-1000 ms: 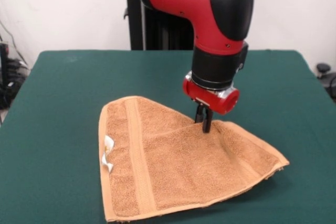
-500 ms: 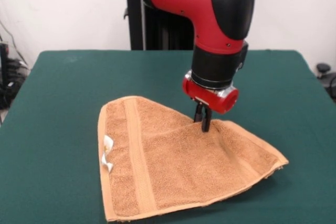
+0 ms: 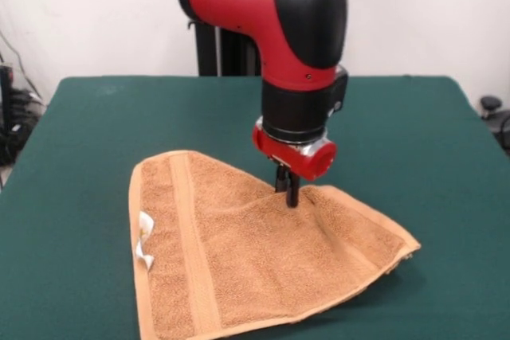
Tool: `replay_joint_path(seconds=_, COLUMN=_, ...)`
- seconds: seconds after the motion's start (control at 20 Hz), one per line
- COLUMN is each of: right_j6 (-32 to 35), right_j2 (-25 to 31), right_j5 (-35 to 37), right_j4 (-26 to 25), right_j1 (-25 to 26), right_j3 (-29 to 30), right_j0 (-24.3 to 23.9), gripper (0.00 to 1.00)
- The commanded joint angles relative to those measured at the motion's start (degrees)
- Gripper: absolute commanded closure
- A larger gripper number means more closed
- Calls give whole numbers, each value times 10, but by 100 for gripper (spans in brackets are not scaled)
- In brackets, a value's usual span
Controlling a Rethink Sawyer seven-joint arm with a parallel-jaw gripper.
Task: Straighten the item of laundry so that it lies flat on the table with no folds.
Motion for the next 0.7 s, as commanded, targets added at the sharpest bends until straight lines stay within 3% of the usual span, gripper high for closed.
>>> replay_joint_path(seconds=0.05, right_j6=23, right_j2=23, right_j5=105, right_j4=-41, right_j1=43, right_j3=-81, right_j0=-8, gripper=100)
replay_joint_path(seconds=0.25, right_j6=45, right_j2=-24, right_j5=206, right_j4=-68, right_j1=51, right_j3=-140, right_j0=14, gripper=100)
replay_joint_path(seconds=0.5, right_j6=35, right_j2=-10, right_j5=251, right_j4=-87, right_j1=54, right_j3=-170, right_j0=-9, gripper=100)
replay_joint_path(seconds=0.7, right_j6=34, right_j2=-24, right_j5=308, right_j4=-117, right_j1=67, right_j3=-226, right_j0=-7, gripper=100)
